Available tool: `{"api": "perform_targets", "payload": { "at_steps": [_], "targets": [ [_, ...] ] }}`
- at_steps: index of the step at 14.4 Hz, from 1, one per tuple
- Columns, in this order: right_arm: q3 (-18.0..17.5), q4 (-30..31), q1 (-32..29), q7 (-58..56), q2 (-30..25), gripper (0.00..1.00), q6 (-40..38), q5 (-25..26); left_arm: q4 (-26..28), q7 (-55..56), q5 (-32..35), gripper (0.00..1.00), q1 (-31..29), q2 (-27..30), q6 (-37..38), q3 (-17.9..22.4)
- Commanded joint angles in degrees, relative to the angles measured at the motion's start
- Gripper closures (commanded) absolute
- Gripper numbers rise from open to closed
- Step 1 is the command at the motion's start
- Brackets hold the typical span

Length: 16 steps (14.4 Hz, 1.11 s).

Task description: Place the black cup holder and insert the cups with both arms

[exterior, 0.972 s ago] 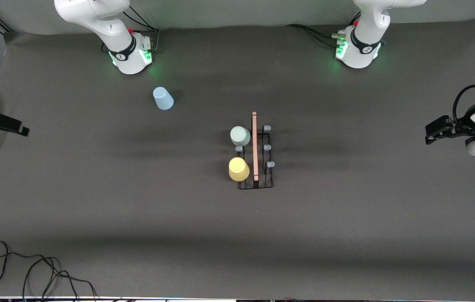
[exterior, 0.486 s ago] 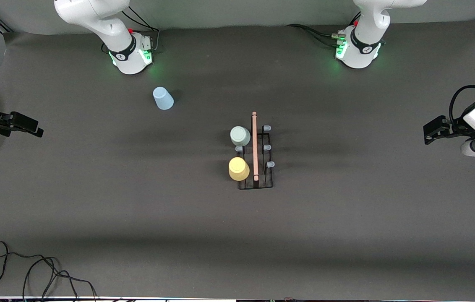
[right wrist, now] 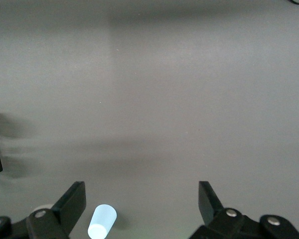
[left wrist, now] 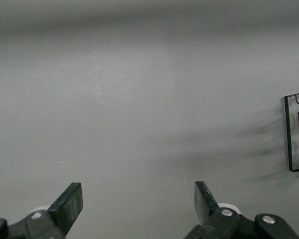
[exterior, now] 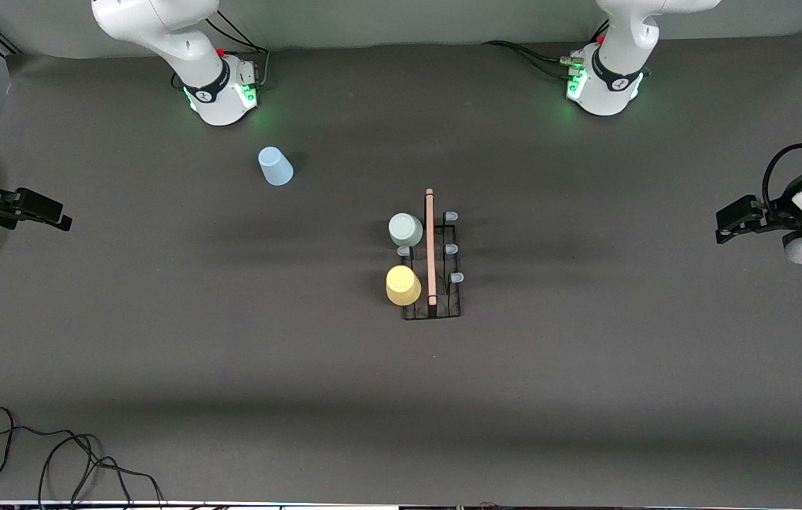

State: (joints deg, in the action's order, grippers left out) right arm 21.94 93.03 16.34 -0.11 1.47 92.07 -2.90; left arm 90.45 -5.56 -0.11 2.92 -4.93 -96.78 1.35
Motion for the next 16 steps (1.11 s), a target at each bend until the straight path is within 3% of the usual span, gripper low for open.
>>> {"api": "perform_targets", "payload": {
  "at_steps": [1, 6, 11, 16],
  "targets": [
    [-9.25, 1.36, -8.58, 0.11, -1.82, 0.00, 0.39, 1.49, -0.01, 0.64, -0.59, 0.00, 0.16, 0.45, 1.24, 0.15],
    [-22.09, 1.36, -20.63, 0.72, -2.44, 0.00, -0.75, 1.67, -0.45, 0.64, -0.59, 0.00, 0.25, 0.45, 1.15, 0.06],
    [-25.01, -0.21, -20.48, 4.42, -2.01, 0.00, -0.75, 6.40, -0.45, 0.73, -0.50, 0.00, 0.42, 0.45, 1.24, -0.03],
    [-25.28, 0.04, -20.91, 4.24, -2.88, 0.00, -3.48, 6.42, -0.45, 1.26, -0.06, 0.00, 0.86, 0.45, 0.98, -0.20]
  ]
}}
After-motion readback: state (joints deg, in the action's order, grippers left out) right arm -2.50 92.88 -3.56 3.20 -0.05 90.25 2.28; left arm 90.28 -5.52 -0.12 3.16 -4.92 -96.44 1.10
